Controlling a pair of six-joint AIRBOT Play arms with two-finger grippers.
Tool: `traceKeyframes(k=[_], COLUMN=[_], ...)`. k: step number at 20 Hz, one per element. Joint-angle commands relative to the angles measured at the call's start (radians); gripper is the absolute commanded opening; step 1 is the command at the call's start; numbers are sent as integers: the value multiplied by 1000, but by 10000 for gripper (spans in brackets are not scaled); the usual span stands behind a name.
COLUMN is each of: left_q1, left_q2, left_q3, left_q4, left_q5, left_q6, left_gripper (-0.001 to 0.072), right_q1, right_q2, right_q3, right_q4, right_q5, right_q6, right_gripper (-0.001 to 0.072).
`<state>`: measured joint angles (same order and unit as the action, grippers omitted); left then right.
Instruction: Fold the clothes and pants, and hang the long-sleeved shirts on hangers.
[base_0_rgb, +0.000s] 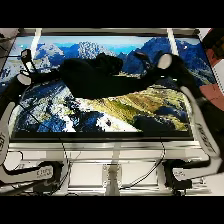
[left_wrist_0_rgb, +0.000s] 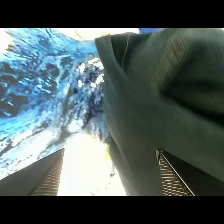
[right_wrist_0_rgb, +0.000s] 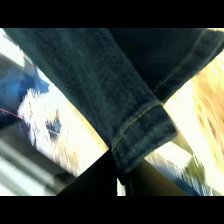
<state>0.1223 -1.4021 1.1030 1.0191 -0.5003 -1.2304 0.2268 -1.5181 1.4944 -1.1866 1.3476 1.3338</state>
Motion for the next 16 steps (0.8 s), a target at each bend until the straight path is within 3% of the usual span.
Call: traceKeyframes(k=[1, 4, 8, 12, 16], left_q1=[0, -8, -99, -246, -369], left_q2=[37, 60, 57, 56, 52], left_q3=[2, 2, 2, 2, 2], left_q4=[-3, -19, -41, -41, -41], left_q5=[-83, -213, -329, -257, -60], left_q6=[0, 1, 5, 15, 14], left_gripper=[657, 656, 656, 656, 655], right_q1=[-48, -48, -48, -48, -48], right_q2=[251, 524, 886, 1175, 1320], right_q3=[-206, -483, -694, -711, -711], right_q4=[-31, -85, -292, -612, -895], right_q5=[117, 118, 155, 178, 177], right_q6=[-5, 73, 320, 525, 702], right_gripper=[17, 17, 17, 16, 17])
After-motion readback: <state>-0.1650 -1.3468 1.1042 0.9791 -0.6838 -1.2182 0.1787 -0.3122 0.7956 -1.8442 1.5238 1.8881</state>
